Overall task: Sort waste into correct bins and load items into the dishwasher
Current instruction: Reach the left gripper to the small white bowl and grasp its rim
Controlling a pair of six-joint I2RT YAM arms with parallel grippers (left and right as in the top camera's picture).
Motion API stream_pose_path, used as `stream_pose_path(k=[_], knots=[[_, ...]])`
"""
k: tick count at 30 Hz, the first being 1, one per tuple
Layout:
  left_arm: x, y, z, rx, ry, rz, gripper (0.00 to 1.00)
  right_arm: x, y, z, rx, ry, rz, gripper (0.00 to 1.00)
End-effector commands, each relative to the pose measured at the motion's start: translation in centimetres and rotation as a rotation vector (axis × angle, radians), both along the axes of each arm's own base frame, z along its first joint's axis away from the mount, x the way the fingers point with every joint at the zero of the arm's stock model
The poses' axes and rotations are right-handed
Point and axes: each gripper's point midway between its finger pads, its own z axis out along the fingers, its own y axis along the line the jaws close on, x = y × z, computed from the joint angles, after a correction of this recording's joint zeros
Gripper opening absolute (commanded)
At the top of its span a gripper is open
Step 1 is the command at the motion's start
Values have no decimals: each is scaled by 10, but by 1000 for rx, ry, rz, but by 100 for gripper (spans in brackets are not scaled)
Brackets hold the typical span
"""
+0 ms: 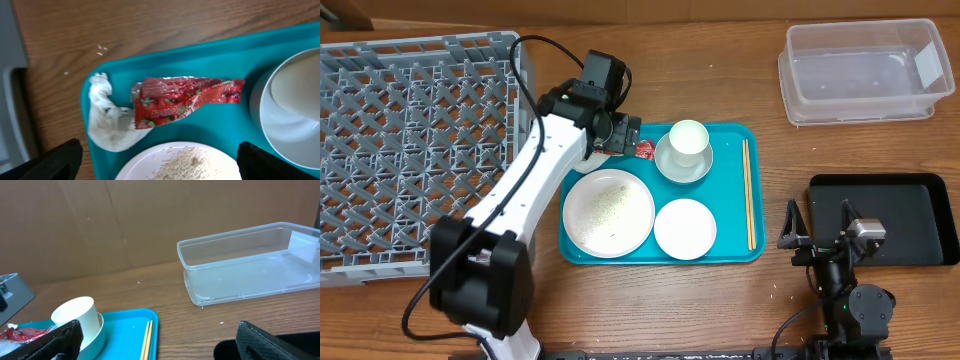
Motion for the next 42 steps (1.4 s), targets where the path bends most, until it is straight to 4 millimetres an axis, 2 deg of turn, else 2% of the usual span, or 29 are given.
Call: stream_pose_path(k=[1, 5, 12, 14, 16, 17, 18, 19, 23, 27, 32, 35, 37, 39, 42], knots=[[-2, -21, -16, -89, 69, -18, 100, 0, -2, -2, -4, -4, -12, 99], [-10, -48, -9, -189, 91, -208, 100, 0, -2, -2, -4, -4, -12, 100], [-23, -75, 47, -386, 130, -230, 100, 0, -2, -2, -4, -4, -13, 100], [-35, -86, 58, -477, 190, -223, 100, 0, -2, -2, -4, -4, -12, 100], [-57, -99, 62, -559, 284, -250, 100, 0, -2, -2, -4, -4, -12, 99], [-67, -105, 63, -594, 324, -267, 90, 0, -2, -2, -4, -4, -12, 100], [-82, -111, 60, -593, 379, -277, 66, 0, -2, -2, -4, -4, -12, 100], [-89, -113, 57, -567, 396, -282, 64, 0, -2, -2, -4, -4, -12, 100], [-110, -125, 41, -389, 405, -266, 64, 0, -2, -2, -4, -4, -12, 100], [-115, -126, 25, -168, 322, -62, 73, 0, -2, -2, -4, -4, -12, 100], [-129, -143, 4, -40, 254, 100, 73, 0, -2, -2, -4, -4, -12, 100], [-134, -151, -16, 3, 258, 149, 66, 0, -2, -2, -4, -5, -12, 100], [-135, -162, -34, -4, 284, 151, 56, 0, -2, -2, -4, -5, -13, 100], [-136, -177, -45, -46, 315, 135, 55, 0, -2, -2, -4, -4, -13, 100], [-140, -195, -50, -111, 349, 120, 56, 0, -2, -2, -4, -4, -13, 100]])
